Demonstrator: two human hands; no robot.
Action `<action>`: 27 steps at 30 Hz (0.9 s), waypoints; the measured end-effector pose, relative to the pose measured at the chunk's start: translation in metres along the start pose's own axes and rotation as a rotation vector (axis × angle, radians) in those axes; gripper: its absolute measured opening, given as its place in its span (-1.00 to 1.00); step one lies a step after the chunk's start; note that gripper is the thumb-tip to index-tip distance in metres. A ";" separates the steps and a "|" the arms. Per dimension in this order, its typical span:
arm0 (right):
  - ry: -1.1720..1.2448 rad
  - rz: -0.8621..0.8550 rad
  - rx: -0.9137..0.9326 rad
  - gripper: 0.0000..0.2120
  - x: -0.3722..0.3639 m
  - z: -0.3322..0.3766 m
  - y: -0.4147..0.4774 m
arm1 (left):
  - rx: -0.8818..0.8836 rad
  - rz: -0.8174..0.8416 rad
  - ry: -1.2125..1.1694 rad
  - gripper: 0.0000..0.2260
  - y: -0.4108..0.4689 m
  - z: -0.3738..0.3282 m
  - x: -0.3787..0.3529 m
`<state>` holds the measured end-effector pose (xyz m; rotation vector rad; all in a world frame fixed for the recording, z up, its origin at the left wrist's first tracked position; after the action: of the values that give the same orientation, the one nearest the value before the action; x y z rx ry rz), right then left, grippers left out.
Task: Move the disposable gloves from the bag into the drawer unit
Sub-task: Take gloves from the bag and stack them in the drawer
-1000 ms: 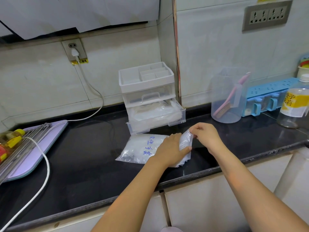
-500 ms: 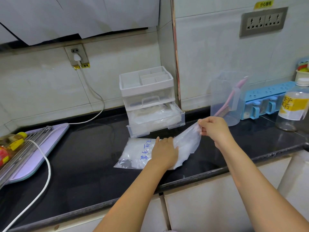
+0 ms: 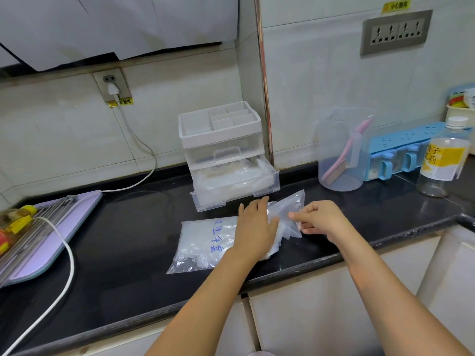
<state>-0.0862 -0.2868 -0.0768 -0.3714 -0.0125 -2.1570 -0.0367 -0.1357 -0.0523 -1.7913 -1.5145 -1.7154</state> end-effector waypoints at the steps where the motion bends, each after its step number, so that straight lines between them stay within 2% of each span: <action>1: -0.041 0.007 0.004 -0.78 -0.001 -0.002 -0.001 | -0.021 -0.009 -0.032 -0.54 0.000 -0.003 0.000; 5: -0.217 0.008 0.077 -0.73 -0.005 -0.004 -0.003 | -0.089 0.020 -0.089 -0.53 0.002 -0.012 -0.004; 7: -0.217 -0.002 0.095 -0.74 -0.004 0.000 -0.001 | -0.144 0.069 -0.082 -0.47 0.000 -0.017 -0.006; 11: -0.051 0.043 0.053 -0.81 0.000 0.016 -0.005 | -0.163 0.187 0.071 -0.36 -0.004 -0.013 -0.015; 17: 0.091 -0.031 -0.038 -0.84 0.019 0.052 -0.004 | -0.080 0.242 0.089 -0.45 -0.006 -0.005 -0.022; 19: 0.248 -0.057 0.058 -0.92 0.028 0.071 -0.005 | -0.059 0.224 0.091 -0.48 -0.005 -0.003 -0.022; 21: 0.422 -0.070 0.206 -0.83 0.042 0.093 -0.010 | -0.027 0.221 0.057 -0.51 -0.004 -0.001 -0.022; 24: 0.532 0.093 0.372 -0.79 0.052 0.129 -0.022 | 0.043 0.356 -0.089 -0.33 -0.006 0.000 -0.024; 27: 0.479 0.348 0.496 -0.72 0.049 0.160 -0.035 | 0.112 0.596 -0.417 -0.13 -0.010 0.003 -0.008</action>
<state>-0.0991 -0.2818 0.0936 0.4037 -0.1929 -1.7709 -0.0408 -0.1325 -0.0646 -2.3241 -1.0031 -1.0004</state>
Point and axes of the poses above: each hand's wrist, its own y-axis towards the middle knuckle, its own x-axis out of the back of the hand, z = x × y, the point moved 8 cm from there along y, towards the middle knuckle, and after that the axes turned 9 degrees about -z, right-handed, at the moved point
